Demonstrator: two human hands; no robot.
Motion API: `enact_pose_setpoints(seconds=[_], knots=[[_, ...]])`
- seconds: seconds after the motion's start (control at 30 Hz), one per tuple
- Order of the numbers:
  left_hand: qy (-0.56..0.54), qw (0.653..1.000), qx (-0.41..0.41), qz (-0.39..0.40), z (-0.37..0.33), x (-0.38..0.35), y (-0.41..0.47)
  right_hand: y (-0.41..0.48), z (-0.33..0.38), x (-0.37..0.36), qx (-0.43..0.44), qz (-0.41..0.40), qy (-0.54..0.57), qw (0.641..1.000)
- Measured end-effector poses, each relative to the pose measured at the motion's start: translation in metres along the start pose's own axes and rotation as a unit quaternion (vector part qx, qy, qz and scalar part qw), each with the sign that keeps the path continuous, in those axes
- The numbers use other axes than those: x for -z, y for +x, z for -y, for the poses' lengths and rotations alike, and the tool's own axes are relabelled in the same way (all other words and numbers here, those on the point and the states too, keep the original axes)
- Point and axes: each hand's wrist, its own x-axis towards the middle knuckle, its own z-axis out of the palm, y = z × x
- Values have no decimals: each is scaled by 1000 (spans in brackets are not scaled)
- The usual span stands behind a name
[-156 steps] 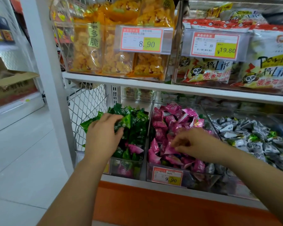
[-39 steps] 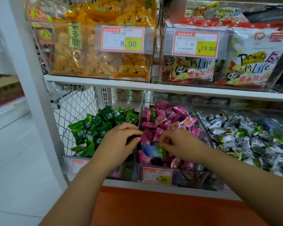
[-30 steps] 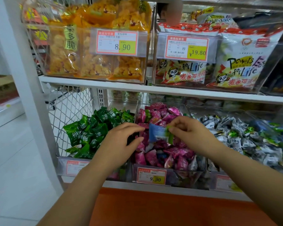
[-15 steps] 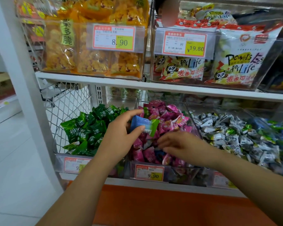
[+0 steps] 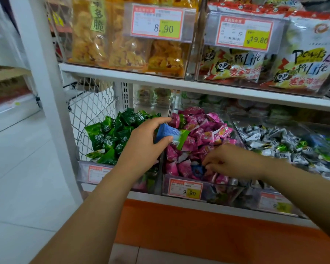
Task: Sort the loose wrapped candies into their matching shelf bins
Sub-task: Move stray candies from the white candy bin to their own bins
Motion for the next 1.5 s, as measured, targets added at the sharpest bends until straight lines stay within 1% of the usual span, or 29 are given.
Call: enact_pose_setpoints(seconds=[0.07,0.2,0.33,0.4,0.53,0.63,0.7,0.77,0.83,0.9,1.07,1.2,1.3,1.37,1.5], knots=[[8,1000,-2,-4,-1,1,1,7,4,-2,-17,-18,-25,999],[10,1000,-3,-9,-2,3,0,23,10,-12,-55,-10,-100,993],[14,1000,-2,-12,0,6,2,29,11,-19,-101,-36,-111,988],[16,1000,-3,-14,1,8,2,30,9,-21,-101,-48,-109,988],[12,1000,-7,-15,-1,8,3,25,1,-22,-76,-85,-43,993],[2,1000,2,-14,-3,6,5,15,0,-16,-71,-137,9,988],[-2,1000,7,-13,-4,4,5,8,2,-9,-77,-195,55,976],[-13,1000,9,-5,-5,2,5,3,2,1,-85,-250,121,957],[-31,999,11,17,-7,0,4,-1,3,9,-92,-277,170,941],[-47,998,8,43,-10,-2,4,-4,6,14,-87,-280,201,935],[-81,992,-32,97,-16,-5,2,-12,16,10,-62,-249,259,931],[-132,981,-22,137,-15,-6,1,-14,23,10,-55,-264,282,921],[-163,975,-20,146,-17,-9,0,-17,27,9,-48,-289,275,916],[-164,975,-22,148,-20,-10,-2,-19,30,9,-39,-293,281,913],[-139,981,-35,132,-22,-9,-4,-25,31,7,-24,-266,321,909]])
